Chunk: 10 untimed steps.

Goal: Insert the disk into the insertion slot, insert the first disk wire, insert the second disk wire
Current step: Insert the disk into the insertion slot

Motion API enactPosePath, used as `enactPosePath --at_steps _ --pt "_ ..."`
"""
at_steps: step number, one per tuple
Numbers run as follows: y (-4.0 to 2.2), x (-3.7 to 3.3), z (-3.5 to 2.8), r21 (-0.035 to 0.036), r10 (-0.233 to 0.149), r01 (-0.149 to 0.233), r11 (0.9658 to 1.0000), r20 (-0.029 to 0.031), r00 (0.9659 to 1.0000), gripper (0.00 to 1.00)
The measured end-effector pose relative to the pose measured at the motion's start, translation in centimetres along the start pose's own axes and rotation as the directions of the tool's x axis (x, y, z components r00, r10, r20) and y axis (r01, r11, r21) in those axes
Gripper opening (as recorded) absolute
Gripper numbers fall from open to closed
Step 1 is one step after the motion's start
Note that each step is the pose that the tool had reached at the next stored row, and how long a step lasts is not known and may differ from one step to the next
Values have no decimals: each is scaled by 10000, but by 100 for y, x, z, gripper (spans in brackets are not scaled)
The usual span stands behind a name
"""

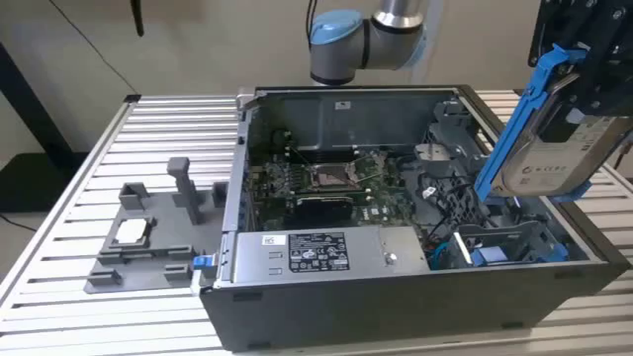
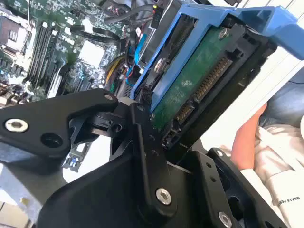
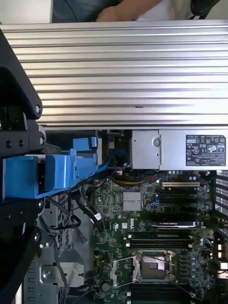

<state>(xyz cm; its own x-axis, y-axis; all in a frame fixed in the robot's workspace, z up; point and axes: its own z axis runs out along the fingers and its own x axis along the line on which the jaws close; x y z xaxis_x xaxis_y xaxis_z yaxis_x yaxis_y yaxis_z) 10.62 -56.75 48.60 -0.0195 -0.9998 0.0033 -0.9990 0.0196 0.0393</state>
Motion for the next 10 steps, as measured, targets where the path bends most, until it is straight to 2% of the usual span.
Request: enactPosePath --at_steps 10 --pt "0 -1 0 0 4 -4 10000 0 10000 33"
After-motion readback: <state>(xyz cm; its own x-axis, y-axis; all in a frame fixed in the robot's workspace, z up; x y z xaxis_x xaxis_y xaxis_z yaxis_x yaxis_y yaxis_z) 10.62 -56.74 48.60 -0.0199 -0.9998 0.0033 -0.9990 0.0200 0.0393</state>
